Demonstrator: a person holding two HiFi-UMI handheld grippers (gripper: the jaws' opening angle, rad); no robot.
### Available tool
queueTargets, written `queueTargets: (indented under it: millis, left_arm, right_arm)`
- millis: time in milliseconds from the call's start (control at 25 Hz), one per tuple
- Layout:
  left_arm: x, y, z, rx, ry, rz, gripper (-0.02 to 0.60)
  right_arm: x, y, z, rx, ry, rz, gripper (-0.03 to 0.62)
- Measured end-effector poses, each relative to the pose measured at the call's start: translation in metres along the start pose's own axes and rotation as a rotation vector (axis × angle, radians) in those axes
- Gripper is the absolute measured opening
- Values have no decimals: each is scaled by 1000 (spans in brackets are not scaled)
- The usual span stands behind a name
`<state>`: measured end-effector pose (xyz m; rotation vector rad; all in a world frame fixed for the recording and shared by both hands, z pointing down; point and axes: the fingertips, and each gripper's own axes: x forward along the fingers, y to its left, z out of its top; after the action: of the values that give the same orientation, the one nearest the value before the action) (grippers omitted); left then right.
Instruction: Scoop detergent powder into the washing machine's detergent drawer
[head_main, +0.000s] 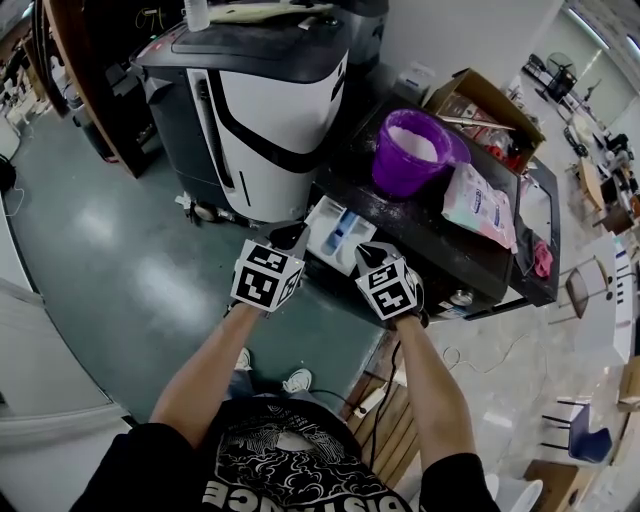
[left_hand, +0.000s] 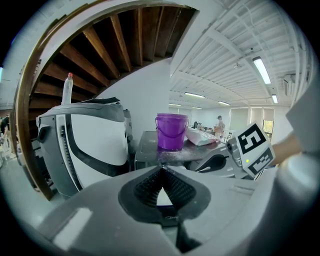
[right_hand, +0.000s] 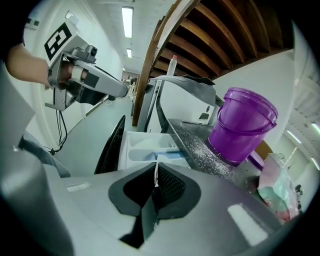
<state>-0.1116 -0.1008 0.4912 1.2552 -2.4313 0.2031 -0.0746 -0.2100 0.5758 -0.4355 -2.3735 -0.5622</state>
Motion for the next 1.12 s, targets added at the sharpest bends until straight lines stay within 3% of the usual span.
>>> queueTargets:
  millis: [760,1120]
  left_arm:
    - [2,-3,0,-4,-3,-5,5]
    - [5,-5,5,-3,-9,-23,5]
  right_arm:
    - [-5,-3,4,-69,-13,-53,35]
    - [-8,-8,6,-40,-12,-67,35]
